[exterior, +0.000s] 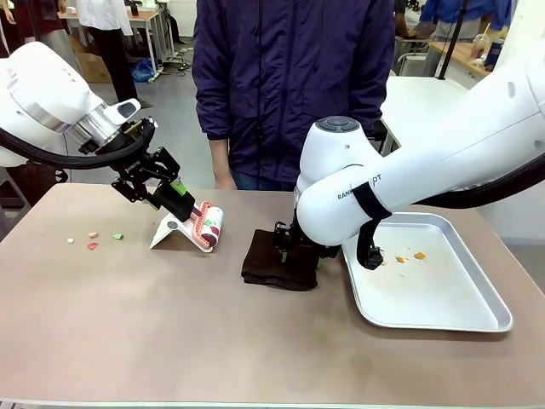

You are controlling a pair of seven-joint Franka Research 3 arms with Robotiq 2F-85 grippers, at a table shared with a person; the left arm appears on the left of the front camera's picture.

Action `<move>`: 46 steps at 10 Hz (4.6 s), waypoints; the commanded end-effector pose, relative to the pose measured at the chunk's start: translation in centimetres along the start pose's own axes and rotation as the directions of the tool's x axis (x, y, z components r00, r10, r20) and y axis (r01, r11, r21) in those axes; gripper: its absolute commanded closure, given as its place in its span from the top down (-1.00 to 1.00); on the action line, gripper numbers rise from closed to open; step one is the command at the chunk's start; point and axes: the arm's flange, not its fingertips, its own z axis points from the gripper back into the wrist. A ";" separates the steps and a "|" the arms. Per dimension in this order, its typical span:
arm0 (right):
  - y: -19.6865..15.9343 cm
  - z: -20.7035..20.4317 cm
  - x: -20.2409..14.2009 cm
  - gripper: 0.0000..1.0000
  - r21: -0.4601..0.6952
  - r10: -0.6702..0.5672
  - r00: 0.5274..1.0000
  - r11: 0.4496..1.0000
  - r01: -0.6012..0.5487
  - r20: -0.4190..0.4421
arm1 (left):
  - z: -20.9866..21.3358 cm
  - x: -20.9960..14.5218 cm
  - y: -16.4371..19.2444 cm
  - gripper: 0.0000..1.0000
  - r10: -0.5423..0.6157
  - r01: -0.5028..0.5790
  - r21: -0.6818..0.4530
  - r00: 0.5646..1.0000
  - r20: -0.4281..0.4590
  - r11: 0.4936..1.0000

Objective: Clean the surface of the table.
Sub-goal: Hold the Lint Roller with your left hand and the towel with your right hand, then if a person points to the right, clean the right side of the table with your right hand, and if they point to the left, clean the left side with your left hand.

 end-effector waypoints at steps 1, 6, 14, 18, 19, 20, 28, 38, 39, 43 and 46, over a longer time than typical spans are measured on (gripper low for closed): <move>0.6 0.0 0.3 -0.28 -0.026 -0.018 1.000 1.000 0.018 -0.016 | 0.3 0.1 -0.2 -1.00 -0.019 0.020 -0.044 1.000 0.009 0.999; -0.3 0.3 0.8 -1.00 -0.016 -0.032 0.998 0.999 0.031 -0.056 | 0.7 -0.2 -0.3 -1.00 -0.062 0.068 -0.098 0.996 0.059 0.993; -10.9 10.7 1.0 -1.00 0.665 0.102 0.963 0.741 0.094 -0.250 | 7.1 -5.1 -0.2 -1.00 -0.097 0.093 -0.284 0.995 0.002 0.954; -19.0 16.7 -2.7 -1.00 0.881 0.322 0.937 0.472 -0.032 -0.138 | 15.4 -11.3 6.1 -1.00 0.007 0.026 -0.493 0.998 0.065 0.870; -21.4 17.8 -3.8 -1.00 0.900 0.339 0.936 0.430 -0.068 -0.091 | 16.8 -12.5 8.5 -1.00 -0.011 0.043 -0.513 0.998 0.066 0.857; -24.8 18.6 -5.0 -1.00 0.925 0.327 0.944 0.368 -0.094 -0.034 | 18.2 -13.8 12.0 -1.00 -0.012 0.074 -0.464 0.991 0.135 0.883; -48.7 11.9 -2.2 -1.00 0.995 -0.212 0.976 -0.097 0.019 -0.040 | 18.8 -15.8 38.7 -1.00 0.026 0.130 -0.835 0.985 0.169 0.534; -48.9 11.1 -3.3 -1.00 0.996 -0.229 0.971 -0.072 0.054 -0.069 | 15.7 -16.8 38.5 -1.00 0.025 0.129 -0.825 0.985 0.171 0.551; -48.9 11.1 -3.3 -1.00 0.996 -0.229 0.971 -0.072 0.054 -0.069 | 15.7 -16.8 38.5 -1.00 0.025 0.129 -0.825 0.985 0.171 0.551; -48.9 11.1 -3.3 -1.00 0.996 -0.229 0.971 -0.072 0.054 -0.069 | 15.7 -16.8 38.5 -1.00 0.025 0.129 -0.825 0.985 0.171 0.551; -48.9 11.1 -3.3 -1.00 0.996 -0.229 0.971 -0.072 0.054 -0.069 | 15.7 -16.8 38.5 -1.00 0.025 0.129 -0.825 0.985 0.171 0.551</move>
